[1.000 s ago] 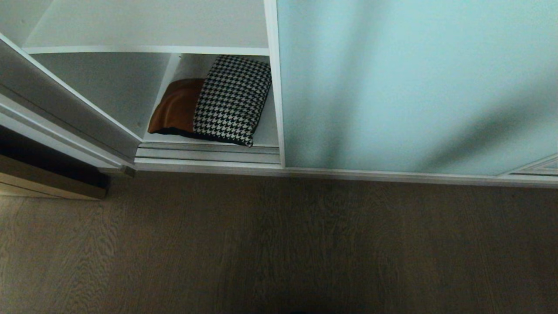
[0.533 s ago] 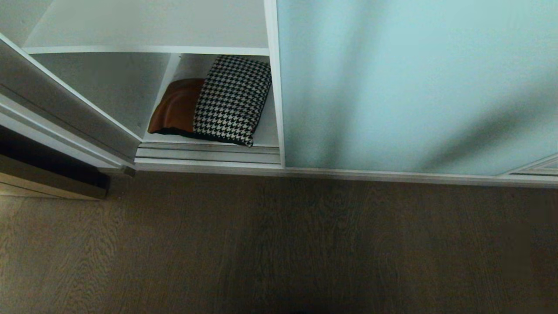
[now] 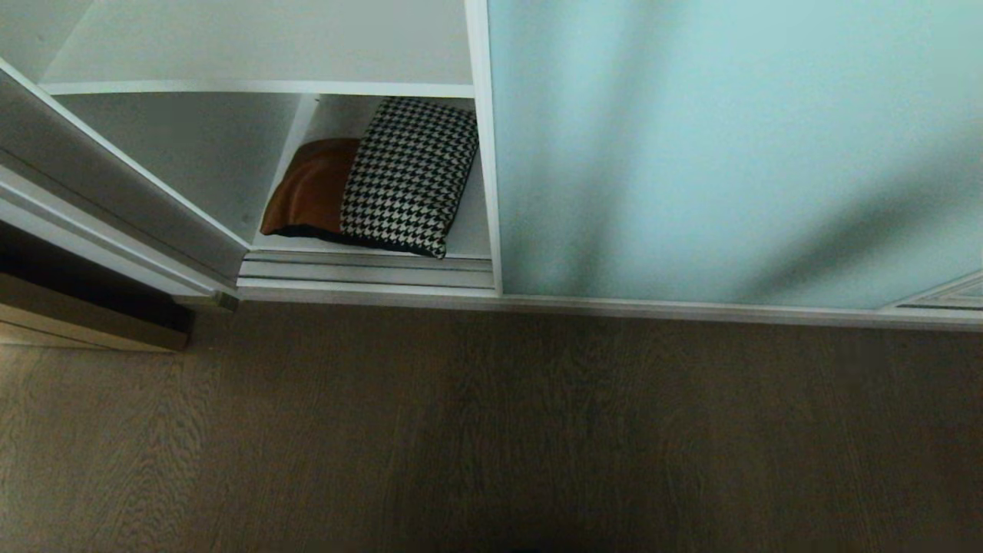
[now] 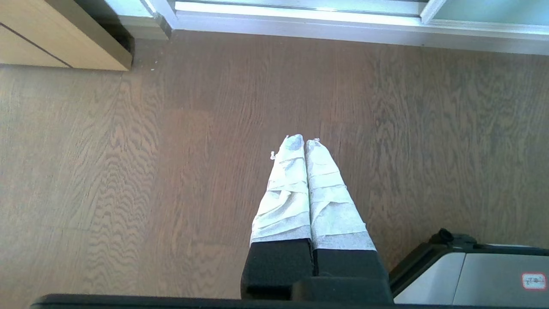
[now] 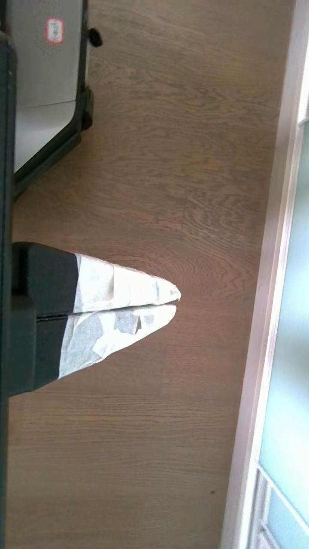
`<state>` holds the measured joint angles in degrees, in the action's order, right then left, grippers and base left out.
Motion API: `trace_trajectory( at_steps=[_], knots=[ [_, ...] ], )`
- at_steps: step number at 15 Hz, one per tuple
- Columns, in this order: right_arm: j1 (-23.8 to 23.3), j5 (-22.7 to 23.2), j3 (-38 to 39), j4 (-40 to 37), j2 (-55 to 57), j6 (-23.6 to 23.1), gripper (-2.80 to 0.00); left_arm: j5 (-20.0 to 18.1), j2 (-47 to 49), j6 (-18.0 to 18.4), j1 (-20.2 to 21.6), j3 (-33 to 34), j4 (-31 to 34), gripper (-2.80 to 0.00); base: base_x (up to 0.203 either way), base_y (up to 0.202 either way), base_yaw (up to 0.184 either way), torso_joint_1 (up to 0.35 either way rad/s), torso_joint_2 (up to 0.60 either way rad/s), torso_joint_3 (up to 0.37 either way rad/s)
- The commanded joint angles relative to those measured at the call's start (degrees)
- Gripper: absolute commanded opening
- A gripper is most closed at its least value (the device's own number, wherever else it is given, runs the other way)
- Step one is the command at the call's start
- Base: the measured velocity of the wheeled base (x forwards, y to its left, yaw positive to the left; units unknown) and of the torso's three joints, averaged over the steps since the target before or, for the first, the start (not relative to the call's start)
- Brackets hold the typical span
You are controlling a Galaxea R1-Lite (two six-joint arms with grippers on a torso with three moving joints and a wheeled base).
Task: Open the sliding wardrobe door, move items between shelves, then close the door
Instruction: Close the door
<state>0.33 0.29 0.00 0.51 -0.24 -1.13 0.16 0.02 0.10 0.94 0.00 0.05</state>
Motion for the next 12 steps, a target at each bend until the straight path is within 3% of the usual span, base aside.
trace_trajectory(
  at_steps=[1,12],
  knots=[
    [0.0,-0.1,0.0,0.0,0.1,0.7,-2.80,0.0,0.1,0.0,0.0,0.1,0.0,-2.80,0.000,0.000,0.000,0.000,0.00,0.000],
    [0.0,-0.1,0.0,0.0,0.2,0.8,-2.80,0.0,0.1,0.5,0.0,0.1,0.0,-2.80,0.000,0.000,0.000,0.000,0.00,0.000]
  ],
)
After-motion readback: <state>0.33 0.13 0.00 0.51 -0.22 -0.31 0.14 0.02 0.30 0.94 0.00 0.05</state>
